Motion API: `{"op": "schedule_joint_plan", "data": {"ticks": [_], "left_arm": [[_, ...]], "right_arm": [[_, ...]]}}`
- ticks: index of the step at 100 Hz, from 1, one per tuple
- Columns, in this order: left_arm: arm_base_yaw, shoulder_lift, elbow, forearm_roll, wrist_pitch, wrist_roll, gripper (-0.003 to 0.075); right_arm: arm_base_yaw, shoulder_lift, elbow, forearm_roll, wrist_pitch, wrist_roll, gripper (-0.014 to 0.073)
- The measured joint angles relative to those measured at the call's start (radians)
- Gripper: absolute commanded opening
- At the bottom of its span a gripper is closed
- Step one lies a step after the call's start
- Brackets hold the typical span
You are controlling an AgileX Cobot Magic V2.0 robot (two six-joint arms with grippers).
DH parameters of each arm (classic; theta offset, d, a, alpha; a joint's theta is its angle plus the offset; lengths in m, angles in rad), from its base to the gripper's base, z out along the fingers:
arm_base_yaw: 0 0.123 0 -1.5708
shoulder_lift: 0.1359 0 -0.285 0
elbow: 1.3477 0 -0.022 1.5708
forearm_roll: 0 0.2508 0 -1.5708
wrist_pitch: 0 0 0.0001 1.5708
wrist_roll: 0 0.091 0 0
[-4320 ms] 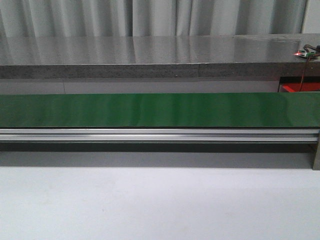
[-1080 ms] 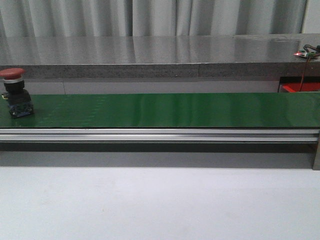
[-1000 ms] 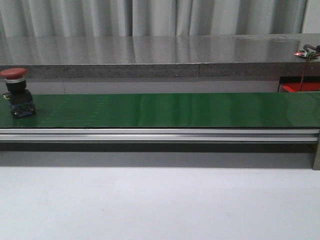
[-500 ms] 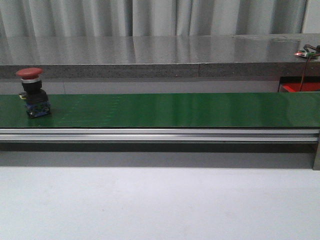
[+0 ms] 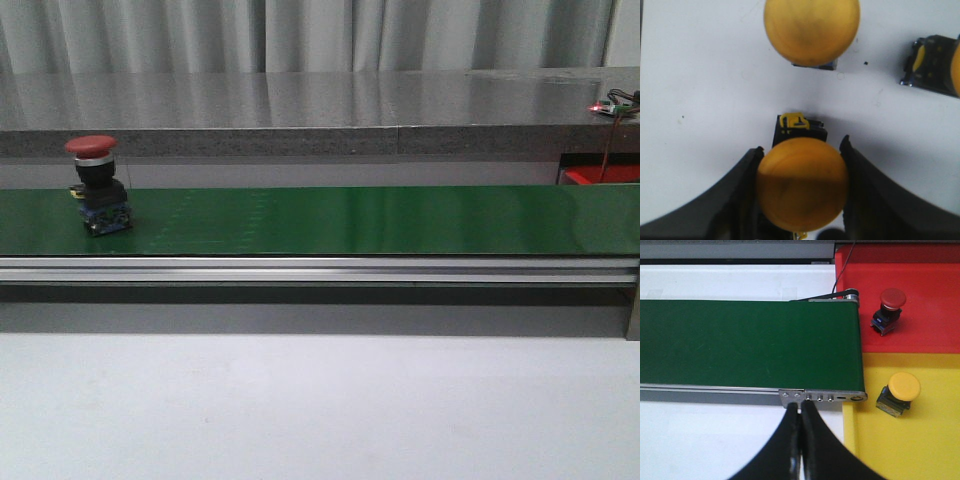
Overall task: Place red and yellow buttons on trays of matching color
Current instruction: 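Grasp a yellow push-button from the table with the left gripper, then set the yellow button on the belt and open the left gripper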
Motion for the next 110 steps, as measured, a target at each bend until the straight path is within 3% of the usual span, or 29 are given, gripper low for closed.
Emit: {"op": "schedule_joint_plan", "data": {"ticks": [64, 110], "left_arm": [[-0.018, -0.311, 0.0, -0.136, 0.148, -0.023, 0.0129], [-0.249, -0.355, -0.001, -0.141, 0.254, -0.02, 0.0129]], "right_arm": [[0.0, 0.0, 0.0, 0.0, 0.0, 0.0, -0.0071], [0.0, 0.0, 0.0, 0.0, 0.0, 0.0, -0.0071]]}}
